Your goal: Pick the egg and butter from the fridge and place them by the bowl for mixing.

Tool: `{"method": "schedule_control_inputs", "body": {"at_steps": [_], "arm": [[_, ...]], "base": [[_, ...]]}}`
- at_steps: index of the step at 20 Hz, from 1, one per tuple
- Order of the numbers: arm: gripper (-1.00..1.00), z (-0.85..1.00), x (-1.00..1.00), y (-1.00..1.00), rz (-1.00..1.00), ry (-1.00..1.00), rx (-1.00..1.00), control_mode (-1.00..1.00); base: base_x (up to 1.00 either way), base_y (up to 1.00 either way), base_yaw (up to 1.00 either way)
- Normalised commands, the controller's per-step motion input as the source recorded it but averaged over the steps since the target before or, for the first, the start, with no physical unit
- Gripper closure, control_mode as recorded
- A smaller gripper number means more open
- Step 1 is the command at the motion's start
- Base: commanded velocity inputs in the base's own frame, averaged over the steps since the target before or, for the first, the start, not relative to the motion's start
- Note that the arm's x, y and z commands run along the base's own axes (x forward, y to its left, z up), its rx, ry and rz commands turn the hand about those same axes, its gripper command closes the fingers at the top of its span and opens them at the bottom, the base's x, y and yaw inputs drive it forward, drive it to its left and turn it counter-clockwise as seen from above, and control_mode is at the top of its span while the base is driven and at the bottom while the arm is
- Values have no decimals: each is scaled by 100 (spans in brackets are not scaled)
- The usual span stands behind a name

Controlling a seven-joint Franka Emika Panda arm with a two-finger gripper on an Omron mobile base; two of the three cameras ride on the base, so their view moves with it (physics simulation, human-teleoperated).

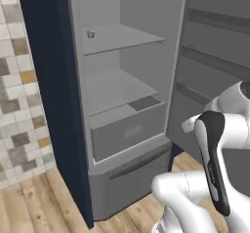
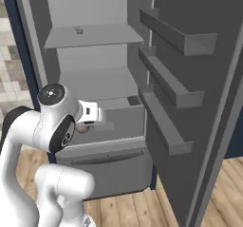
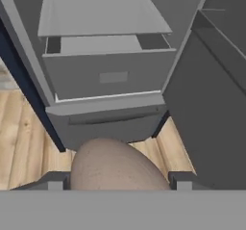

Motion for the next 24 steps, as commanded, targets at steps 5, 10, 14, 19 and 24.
{"method": "schedule_control_inputs", "body": {"at_steps": [5, 10, 14, 19, 24], "arm": [[100, 0, 0, 0, 0, 0, 0, 100], [100, 0, 0, 0, 0, 0, 0, 100], [100, 0, 0, 0, 0, 0, 0, 100], [100, 0, 0, 0, 0, 0, 0, 100], [100, 0, 0, 0, 0, 0, 0, 100]], "base": [[-76, 35, -41], [-68, 27, -53], [-56, 21, -65], [-41, 17, -73], [-14, 6, -84]]}}
